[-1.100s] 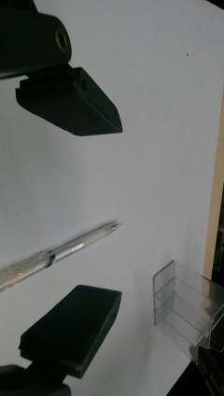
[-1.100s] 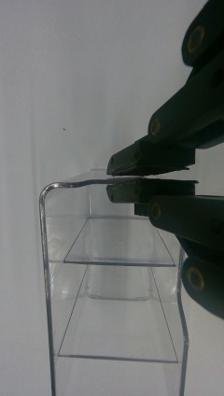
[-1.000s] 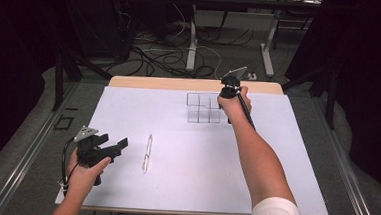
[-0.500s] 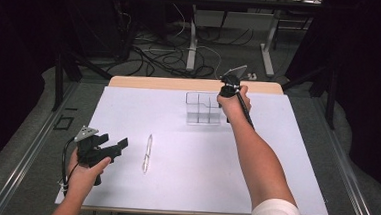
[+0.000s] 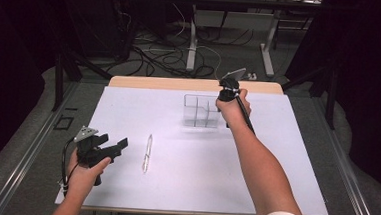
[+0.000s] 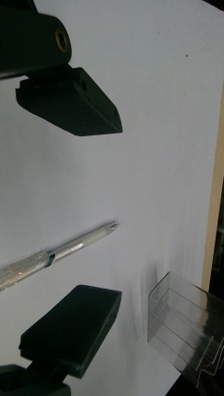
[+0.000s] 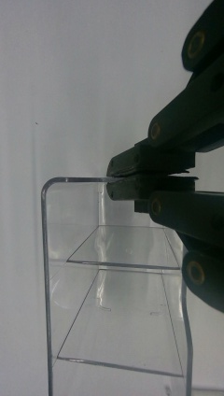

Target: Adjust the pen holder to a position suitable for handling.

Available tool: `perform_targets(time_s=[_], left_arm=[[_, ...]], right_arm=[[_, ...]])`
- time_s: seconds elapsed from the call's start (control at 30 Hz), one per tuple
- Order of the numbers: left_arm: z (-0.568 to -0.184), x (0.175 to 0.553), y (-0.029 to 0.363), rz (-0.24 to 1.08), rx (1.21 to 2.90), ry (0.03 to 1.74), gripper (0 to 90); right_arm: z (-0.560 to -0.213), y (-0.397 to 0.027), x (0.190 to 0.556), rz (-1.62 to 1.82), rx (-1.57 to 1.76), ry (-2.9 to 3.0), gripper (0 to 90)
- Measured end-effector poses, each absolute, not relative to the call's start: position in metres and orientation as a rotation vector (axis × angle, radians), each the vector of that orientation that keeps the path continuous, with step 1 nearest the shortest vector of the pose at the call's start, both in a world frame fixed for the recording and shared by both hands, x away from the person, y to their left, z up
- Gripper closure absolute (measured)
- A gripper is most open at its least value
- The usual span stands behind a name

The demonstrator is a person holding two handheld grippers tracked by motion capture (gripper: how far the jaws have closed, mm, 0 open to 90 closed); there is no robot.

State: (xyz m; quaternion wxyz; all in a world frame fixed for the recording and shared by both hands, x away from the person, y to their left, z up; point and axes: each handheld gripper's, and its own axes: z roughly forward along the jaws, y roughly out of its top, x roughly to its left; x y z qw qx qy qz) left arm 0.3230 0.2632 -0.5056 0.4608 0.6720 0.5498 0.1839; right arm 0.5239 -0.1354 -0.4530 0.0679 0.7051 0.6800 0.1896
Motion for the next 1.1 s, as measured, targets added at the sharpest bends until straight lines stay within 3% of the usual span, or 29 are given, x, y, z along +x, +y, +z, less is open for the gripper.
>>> perform_targets(time_s=[0.7, 1.1], left_arm=[[-0.504, 0.321, 0.261, 0.455, 1.65, 1.35, 16.6], [-0.505, 0.322, 0.26, 0.453, 1.652, 1.348, 16.6]], right_arm=[[-0.451, -0.149, 0.478, 0.548, 2.174, 2.105, 88.2], [-0.462, -0.135, 0.469, 0.524, 2.149, 2.139, 87.2]])
